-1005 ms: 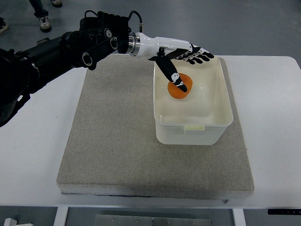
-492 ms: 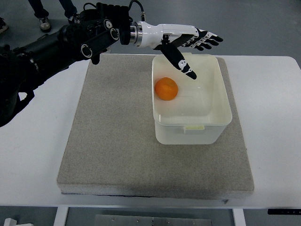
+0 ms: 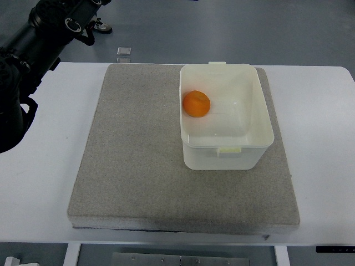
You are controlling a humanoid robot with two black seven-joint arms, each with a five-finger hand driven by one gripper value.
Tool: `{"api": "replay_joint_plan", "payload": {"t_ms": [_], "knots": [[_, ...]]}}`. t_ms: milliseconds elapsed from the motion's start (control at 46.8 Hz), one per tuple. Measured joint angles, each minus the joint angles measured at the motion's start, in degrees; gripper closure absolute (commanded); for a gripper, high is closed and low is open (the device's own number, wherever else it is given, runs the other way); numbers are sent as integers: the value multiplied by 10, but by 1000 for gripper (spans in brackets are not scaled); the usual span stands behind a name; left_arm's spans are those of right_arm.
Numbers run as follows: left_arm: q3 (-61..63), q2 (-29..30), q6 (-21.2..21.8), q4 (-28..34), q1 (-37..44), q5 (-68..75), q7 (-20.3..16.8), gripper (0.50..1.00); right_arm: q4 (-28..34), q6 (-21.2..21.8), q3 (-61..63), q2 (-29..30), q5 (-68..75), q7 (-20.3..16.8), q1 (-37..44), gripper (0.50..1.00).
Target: Put orange in box with left hand
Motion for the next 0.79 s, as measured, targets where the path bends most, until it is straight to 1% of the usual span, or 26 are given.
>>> {"api": "replay_joint_plan", "payload": {"t_ms": [107,235,278,342,449,556,620,791], "knots": [[-2,0,67,16,6,-18,1,519,0,0,0,0,0,0,0,556],[-7,0,142,28,31,-54,3,523,0,0,0,0,0,0,0,556],[-12,0,163,36,39,-74,4,525,0,0,0,0,0,0,0,556],[-20,0,182,44,56,-106,4,527,0,0,0,0,0,0,0,556],[-37,0,191,50,86,-161,11,529,0,0,0,0,0,0,0,556],[-62,9,188,46,109,-201,17,529,0,0,0,0,0,0,0,556],[-78,12,183,43,122,-212,18,529,0,0,0,0,0,0,0,556],[-120,3,185,39,152,-215,18,551,0,0,0,0,0,0,0,556]]}}
